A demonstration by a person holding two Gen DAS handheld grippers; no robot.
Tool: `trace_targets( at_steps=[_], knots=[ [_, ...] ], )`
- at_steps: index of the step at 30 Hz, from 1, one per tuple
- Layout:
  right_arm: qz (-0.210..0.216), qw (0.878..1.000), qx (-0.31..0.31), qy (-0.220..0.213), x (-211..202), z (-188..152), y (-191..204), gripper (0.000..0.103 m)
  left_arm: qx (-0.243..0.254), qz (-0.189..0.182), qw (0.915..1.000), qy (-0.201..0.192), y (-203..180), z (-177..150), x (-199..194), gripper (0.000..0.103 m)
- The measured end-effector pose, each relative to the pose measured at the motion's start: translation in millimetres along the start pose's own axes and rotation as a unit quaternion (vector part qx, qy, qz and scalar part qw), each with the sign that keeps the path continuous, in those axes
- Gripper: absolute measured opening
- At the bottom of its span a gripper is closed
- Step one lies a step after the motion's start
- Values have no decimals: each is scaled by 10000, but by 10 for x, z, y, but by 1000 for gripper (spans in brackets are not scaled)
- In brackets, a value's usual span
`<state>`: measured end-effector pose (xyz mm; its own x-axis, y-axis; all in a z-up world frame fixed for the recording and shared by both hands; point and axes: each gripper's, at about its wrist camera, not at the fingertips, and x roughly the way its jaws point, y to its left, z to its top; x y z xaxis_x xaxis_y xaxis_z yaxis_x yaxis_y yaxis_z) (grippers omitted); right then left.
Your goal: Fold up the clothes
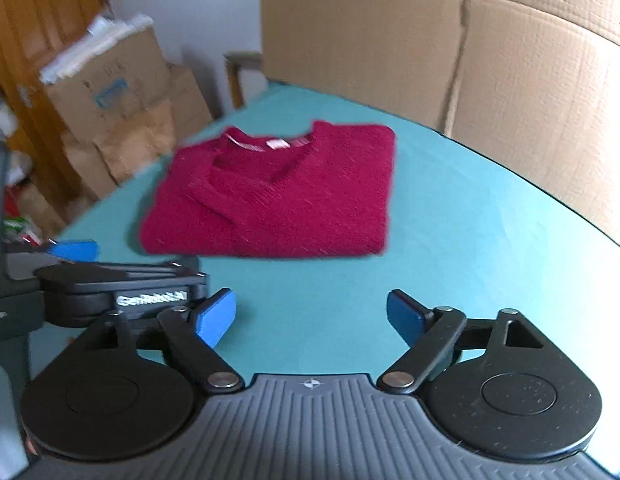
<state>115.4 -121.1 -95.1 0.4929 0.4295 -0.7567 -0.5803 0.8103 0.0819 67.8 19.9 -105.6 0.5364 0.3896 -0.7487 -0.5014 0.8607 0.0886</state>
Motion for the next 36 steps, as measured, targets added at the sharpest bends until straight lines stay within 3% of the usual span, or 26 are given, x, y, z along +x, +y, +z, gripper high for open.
trace_targets(
  at_steps=[3, 8, 13, 36],
  knots=[
    [-360, 9993, 55, 104, 10, -26, -49, 87, 109, -141, 9998, -34, -67, -8, -25, 102],
    [-259, 9985, 487, -69, -107, -73, -222, 86, 302, -418, 9987, -47, -182, -11, -74, 102],
    [-262, 9982, 530, -115, -181, -73, -261, 86, 344, -540, 9979, -58, -207, 17, -115, 102],
    [-329, 9994, 105, -59, -98, 64, 134, 87, 120, -162, 9998, 20, 165, 47, -107, 103]
  ],
)
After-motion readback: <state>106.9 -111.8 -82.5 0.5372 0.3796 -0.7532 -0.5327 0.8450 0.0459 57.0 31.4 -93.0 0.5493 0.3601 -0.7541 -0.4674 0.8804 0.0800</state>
